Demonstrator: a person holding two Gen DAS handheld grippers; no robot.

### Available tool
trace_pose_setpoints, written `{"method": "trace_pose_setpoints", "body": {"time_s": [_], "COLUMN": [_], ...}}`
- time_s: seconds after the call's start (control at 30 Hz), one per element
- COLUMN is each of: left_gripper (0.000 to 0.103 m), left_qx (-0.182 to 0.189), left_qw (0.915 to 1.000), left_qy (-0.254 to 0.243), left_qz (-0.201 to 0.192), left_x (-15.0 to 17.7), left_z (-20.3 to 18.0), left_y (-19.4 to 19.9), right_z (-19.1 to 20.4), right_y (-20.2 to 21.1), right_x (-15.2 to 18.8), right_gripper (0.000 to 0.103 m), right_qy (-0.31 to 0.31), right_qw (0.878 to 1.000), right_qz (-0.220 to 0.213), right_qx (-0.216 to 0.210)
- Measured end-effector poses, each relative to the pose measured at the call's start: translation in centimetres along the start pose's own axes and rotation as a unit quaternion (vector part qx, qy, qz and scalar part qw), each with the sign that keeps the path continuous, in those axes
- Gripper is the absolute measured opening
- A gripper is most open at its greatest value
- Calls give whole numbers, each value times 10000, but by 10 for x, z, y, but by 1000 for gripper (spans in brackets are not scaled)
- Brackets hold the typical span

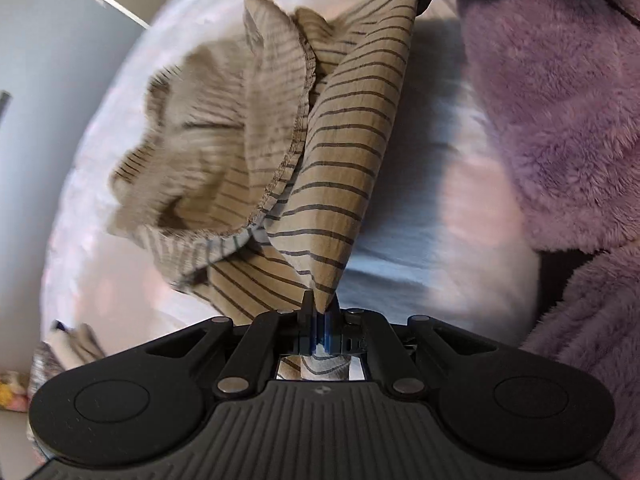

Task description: Fold clothes

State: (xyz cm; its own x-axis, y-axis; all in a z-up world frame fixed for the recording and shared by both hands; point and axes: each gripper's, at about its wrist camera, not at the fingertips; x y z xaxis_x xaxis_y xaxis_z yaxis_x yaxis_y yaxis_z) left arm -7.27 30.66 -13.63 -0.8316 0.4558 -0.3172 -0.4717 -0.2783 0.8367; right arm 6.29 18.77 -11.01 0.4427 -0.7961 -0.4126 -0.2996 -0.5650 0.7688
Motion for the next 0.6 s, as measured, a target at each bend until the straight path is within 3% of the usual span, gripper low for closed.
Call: {"method": "trace_pose_setpoints", "body": {"time_s": [0.17,0.3,0.37,0.43,0.5,0.6], "left_gripper": [3,14,17,19,32,38], "left_qx": [615,1055,1245,1424,1458,1411], "left_qw": [9962,9881,9841,9809,9781,9727], "left_qy": [404,930,1171,1305,1486,1822], "left_qz": [467,621,487,236,16,-280], "left_x": [-4,-2,0,4,7,11], "left_z": [27,49,59,66,76,92], "left_y": [-39,-55,-48,-33,-21,-6], "right_z": [-26,-49,-55,-59,-66,-80], "right_y": [-32,-47,-38,-24,-7,10], "right_x": [-6,-5,-1,5,12,16], "right_gripper": [5,11,26,34,35,34], "right_qy": [-605,-1187,-1339,-1490,-1761,-2360], "right_qw": [9958,9860,9842,9830,9796,9670], "right_qz": [296,403,301,151,-59,-368], "right_qx": [-620,-1102,-1117,-1057,-969,-891]}}
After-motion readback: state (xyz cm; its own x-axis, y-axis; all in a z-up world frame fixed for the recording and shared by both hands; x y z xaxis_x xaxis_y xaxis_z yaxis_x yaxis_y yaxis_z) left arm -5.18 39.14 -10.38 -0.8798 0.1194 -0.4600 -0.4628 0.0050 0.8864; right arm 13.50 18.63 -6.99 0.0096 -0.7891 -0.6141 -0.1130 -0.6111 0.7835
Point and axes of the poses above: each gripper's, at about its wrist camera, not at the fingertips, and y roughly against the way its jaws point, z to its left, x to its underside, and after that the axes turned 8 degrees about -z, right-handed
